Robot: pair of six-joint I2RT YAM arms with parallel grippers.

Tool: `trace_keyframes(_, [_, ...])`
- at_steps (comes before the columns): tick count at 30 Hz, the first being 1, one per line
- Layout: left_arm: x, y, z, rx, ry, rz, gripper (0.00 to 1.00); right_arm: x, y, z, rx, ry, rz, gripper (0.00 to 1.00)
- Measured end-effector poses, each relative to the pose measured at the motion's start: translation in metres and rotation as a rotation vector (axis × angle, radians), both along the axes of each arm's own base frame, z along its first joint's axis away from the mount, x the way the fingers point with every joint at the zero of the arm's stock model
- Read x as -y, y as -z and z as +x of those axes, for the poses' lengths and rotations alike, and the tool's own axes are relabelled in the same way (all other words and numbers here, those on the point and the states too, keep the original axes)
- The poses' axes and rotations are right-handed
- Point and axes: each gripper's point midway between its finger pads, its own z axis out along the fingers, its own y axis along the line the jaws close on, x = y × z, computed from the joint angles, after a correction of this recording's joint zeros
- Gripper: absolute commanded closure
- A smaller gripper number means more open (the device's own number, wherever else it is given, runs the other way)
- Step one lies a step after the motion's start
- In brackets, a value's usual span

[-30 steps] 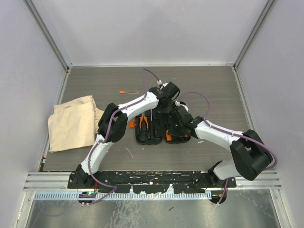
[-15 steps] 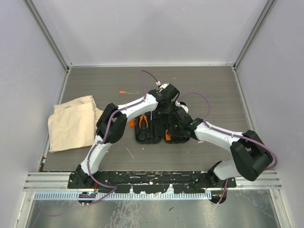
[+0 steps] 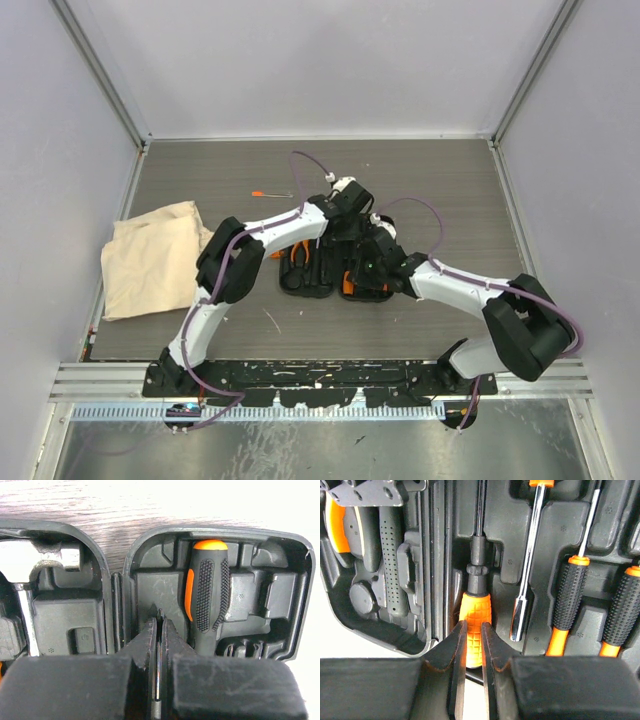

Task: Sort the tools into containers
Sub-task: Place the screwdriver in the storage box.

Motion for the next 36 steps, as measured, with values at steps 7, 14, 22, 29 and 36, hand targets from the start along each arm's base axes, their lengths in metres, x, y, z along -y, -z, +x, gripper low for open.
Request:
trace_keyframes(7, [0.004,-0.013,0.003,0.032,0.045,-0.007,0.98,0.0,-0.006,0.0,0.02,0.017,0.025,0.8])
trace_keyframes(14, [0.01,-0.035,-0.008,0.002,0.141,0.037,0.85,0.004,-0.012,-0.008,0.001,0.021,0.03,0.8])
trace_keyframes(22, [0.019,-0.069,-0.013,0.003,0.205,-0.002,0.78,0.006,-0.01,-0.008,-0.009,0.036,0.025,0.78])
trace_keyframes(29, [-0.001,-0.11,-0.013,0.038,0.201,-0.042,0.71,0.012,-0.011,-0.008,-0.025,0.037,0.01,0.67])
trace_keyframes(36, [-0.056,-0.129,-0.024,0.059,0.147,-0.049,0.64,0.026,-0.016,-0.02,-0.047,0.016,-0.028,0.61])
